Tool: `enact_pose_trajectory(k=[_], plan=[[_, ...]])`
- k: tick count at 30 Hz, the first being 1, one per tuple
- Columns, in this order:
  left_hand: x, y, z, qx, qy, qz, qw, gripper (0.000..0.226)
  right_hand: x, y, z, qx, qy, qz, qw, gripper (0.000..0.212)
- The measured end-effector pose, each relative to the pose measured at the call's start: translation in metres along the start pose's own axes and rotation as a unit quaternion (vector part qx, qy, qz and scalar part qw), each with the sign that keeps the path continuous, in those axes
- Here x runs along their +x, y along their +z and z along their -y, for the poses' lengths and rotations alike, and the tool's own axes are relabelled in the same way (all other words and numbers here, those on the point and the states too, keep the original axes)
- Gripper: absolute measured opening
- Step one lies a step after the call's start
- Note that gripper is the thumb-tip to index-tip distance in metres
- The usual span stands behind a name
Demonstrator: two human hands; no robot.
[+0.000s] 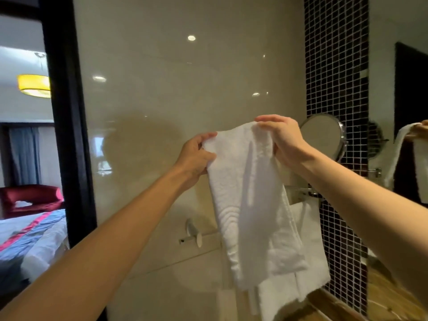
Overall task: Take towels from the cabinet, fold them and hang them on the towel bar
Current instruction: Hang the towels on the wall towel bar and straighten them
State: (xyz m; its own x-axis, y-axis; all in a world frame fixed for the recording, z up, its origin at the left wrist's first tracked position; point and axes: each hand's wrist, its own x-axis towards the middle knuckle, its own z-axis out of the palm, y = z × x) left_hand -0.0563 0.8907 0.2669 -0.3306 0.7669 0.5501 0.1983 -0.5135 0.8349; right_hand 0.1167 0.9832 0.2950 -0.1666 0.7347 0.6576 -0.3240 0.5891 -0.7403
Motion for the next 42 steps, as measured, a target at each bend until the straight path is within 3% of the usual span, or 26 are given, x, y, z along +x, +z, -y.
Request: enact_pose_trajectory(k=[7, 14, 17, 21, 25, 29, 32, 37, 42], plan=[[0.041, -0.022, 0.019, -0.007, -0.009, 0.012, 1.0, 0.062, 0.043, 0.024, -0.029, 0.031, 0.0, -0.021, 0.999, 0.016], [0.049, -0.04, 0.067, 0.095, -0.035, 0.036, 0.994, 0.074, 0.049, 0.037, -0.083, -0.031, 0.092, 0.011, 0.995, 0.012], [0.039, -0.048, 0.083, 0.113, -0.05, 0.042, 0.991, 0.075, 0.044, 0.038, -0.096, -0.031, 0.141, 0.084, 0.986, 0.011], [0.023, -0.063, 0.099, 0.114, -0.077, 0.042, 0.99, 0.075, 0.037, 0.04, -0.113, -0.084, 0.223, 0.184, 0.954, 0.052], [0.014, -0.066, 0.117, 0.136, -0.109, 0.048, 0.983, 0.076, 0.021, 0.046, -0.129, -0.137, 0.265, 0.221, 0.929, 0.025], [0.009, -0.058, 0.126, 0.119, -0.171, 0.072, 0.975, 0.076, 0.015, 0.046, -0.15, -0.203, 0.255, 0.189, 0.926, 0.02], [0.003, -0.053, 0.131, 0.086, -0.207, 0.077, 0.972, 0.076, 0.014, 0.041, -0.159, -0.245, 0.265, 0.141, 0.922, 0.028], [0.005, -0.044, 0.143, 0.043, -0.201, 0.055, 0.977, 0.075, 0.022, 0.029, -0.159, -0.259, 0.254, 0.023, 0.931, 0.032], [0.018, -0.027, 0.143, 0.063, -0.145, 0.025, 0.987, 0.076, 0.027, 0.019, -0.148, -0.22, 0.178, 0.004, 0.959, 0.036]])
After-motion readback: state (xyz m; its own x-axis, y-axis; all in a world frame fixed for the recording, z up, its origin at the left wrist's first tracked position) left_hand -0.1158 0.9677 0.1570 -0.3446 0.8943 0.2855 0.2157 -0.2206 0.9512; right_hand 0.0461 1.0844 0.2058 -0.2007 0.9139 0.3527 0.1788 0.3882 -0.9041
